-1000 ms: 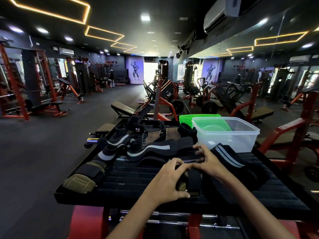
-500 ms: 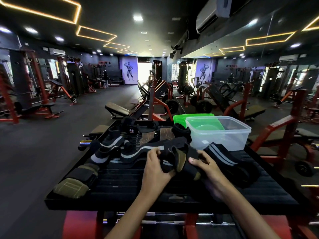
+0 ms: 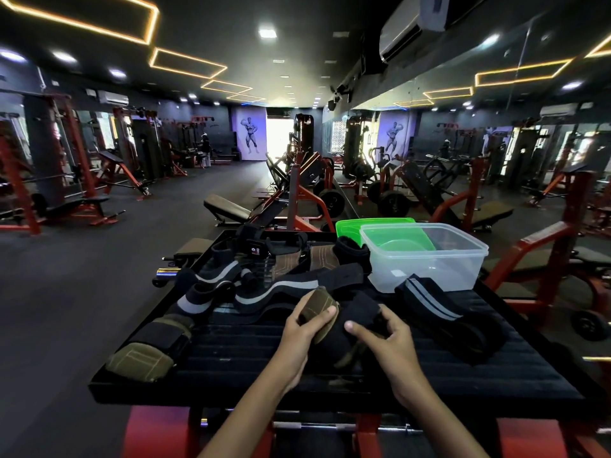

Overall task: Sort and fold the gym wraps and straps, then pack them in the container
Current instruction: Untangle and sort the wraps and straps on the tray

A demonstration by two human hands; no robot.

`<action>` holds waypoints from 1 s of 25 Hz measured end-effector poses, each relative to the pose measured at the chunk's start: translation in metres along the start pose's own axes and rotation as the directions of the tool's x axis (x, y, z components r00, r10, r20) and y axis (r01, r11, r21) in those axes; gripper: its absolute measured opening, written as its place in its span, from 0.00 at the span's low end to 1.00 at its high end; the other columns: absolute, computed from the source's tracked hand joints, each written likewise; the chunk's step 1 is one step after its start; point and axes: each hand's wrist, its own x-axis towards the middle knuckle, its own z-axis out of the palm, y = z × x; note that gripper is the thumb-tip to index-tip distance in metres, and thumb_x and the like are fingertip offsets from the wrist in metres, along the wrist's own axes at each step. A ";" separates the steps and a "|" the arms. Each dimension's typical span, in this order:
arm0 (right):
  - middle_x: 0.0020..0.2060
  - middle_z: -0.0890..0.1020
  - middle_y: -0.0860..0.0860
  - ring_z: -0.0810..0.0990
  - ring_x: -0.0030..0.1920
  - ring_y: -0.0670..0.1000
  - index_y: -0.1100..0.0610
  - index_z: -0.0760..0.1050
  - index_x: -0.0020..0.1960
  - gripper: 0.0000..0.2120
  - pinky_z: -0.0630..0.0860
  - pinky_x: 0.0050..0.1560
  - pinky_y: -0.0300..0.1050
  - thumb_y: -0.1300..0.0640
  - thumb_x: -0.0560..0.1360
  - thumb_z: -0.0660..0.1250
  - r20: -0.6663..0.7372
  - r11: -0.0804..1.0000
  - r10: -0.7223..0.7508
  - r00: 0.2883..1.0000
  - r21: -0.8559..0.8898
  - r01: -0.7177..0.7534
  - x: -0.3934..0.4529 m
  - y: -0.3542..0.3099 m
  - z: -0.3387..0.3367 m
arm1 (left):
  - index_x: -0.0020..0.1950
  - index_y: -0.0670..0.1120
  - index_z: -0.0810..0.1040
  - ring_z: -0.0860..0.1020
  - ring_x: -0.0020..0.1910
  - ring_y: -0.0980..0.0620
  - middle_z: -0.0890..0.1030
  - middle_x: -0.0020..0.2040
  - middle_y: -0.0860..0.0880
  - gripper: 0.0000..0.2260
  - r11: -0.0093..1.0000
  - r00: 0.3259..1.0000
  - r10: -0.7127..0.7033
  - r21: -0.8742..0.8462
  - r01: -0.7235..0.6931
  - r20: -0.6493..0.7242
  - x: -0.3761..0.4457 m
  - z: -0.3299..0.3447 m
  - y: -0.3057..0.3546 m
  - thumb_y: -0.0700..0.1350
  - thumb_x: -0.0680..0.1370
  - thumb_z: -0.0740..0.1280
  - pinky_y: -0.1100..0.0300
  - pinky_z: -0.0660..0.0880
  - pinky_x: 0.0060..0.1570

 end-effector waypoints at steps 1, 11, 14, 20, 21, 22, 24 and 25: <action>0.41 0.85 0.52 0.82 0.43 0.49 0.60 0.79 0.46 0.09 0.77 0.42 0.37 0.69 0.67 0.72 -0.011 1.000 0.011 1.000 0.008 -0.011 0.002 0.000 -0.002 | 0.63 0.46 0.76 0.79 0.57 0.46 0.83 0.55 0.44 0.21 1.000 1.000 -0.010 0.005 0.010 0.018 0.001 -0.002 0.000 0.40 0.70 0.72 0.50 0.72 0.63; 0.44 0.84 0.53 0.82 0.45 0.50 0.58 0.81 0.41 0.13 0.77 0.50 0.44 0.57 0.58 0.78 0.139 0.993 0.116 0.983 0.018 -0.120 0.014 -0.005 -0.022 | 0.67 0.45 0.73 0.76 0.62 0.46 0.79 0.61 0.43 0.24 0.999 0.970 -0.021 -0.030 0.029 0.242 -0.004 -0.007 0.001 0.40 0.71 0.70 0.51 0.69 0.66; 0.39 0.83 0.55 0.82 0.40 0.50 0.59 0.78 0.46 0.15 0.78 0.42 0.41 0.60 0.62 0.77 0.253 0.955 0.278 0.927 0.034 -0.296 0.010 -0.014 -0.022 | 0.65 0.45 0.74 0.77 0.61 0.47 0.79 0.60 0.42 0.23 1.000 0.975 0.024 -0.024 -0.019 0.220 -0.004 -0.006 0.003 0.40 0.70 0.70 0.54 0.72 0.63; 0.40 0.84 0.58 0.83 0.38 0.53 0.62 0.77 0.48 0.07 0.80 0.34 0.44 0.63 0.71 0.69 0.056 0.920 0.309 0.949 0.237 -0.313 0.003 -0.002 -0.010 | 0.61 0.54 0.68 0.79 0.54 0.59 0.79 0.56 0.52 0.29 0.950 0.995 0.088 0.296 -0.101 0.057 -0.007 -0.001 -0.009 0.47 0.64 0.77 0.64 0.75 0.54; 0.39 0.84 0.58 0.83 0.36 0.52 0.61 0.77 0.47 0.05 0.80 0.33 0.44 0.63 0.71 0.68 0.047 0.903 0.325 0.944 0.281 -0.325 0.003 0.000 -0.010 | 0.62 0.54 0.67 0.79 0.55 0.59 0.79 0.56 0.51 0.30 0.942 0.993 0.100 0.314 -0.117 0.070 -0.007 -0.001 -0.011 0.45 0.65 0.78 0.62 0.75 0.56; 0.39 0.84 0.59 0.83 0.37 0.52 0.60 0.77 0.45 0.04 0.80 0.34 0.44 0.62 0.70 0.69 0.049 0.896 0.334 0.941 0.294 -0.333 0.003 0.001 -0.010 | 0.63 0.55 0.66 0.79 0.55 0.59 0.79 0.57 0.51 0.31 0.938 0.990 0.121 0.318 -0.139 0.076 -0.008 -0.001 -0.013 0.43 0.66 0.78 0.60 0.75 0.58; 0.41 0.83 0.59 0.82 0.39 0.52 0.57 0.77 0.41 0.06 0.80 0.39 0.45 0.60 0.66 0.73 0.070 0.903 0.331 0.941 0.266 -0.337 0.006 0.004 -0.012 | 0.65 0.57 0.65 0.78 0.57 0.57 0.79 0.58 0.51 0.36 0.937 0.982 0.169 0.296 -0.186 0.081 -0.007 -0.005 -0.014 0.44 0.63 0.79 0.57 0.76 0.58; 0.41 0.82 0.59 0.82 0.40 0.52 0.56 0.77 0.39 0.07 0.80 0.39 0.44 0.61 0.65 0.74 0.089 0.903 0.330 0.940 0.261 -0.342 0.006 0.004 -0.013 | 0.66 0.58 0.64 0.78 0.58 0.56 0.79 0.58 0.50 0.38 0.945 0.983 0.171 0.269 -0.184 0.073 -0.007 -0.007 -0.014 0.44 0.61 0.79 0.56 0.76 0.58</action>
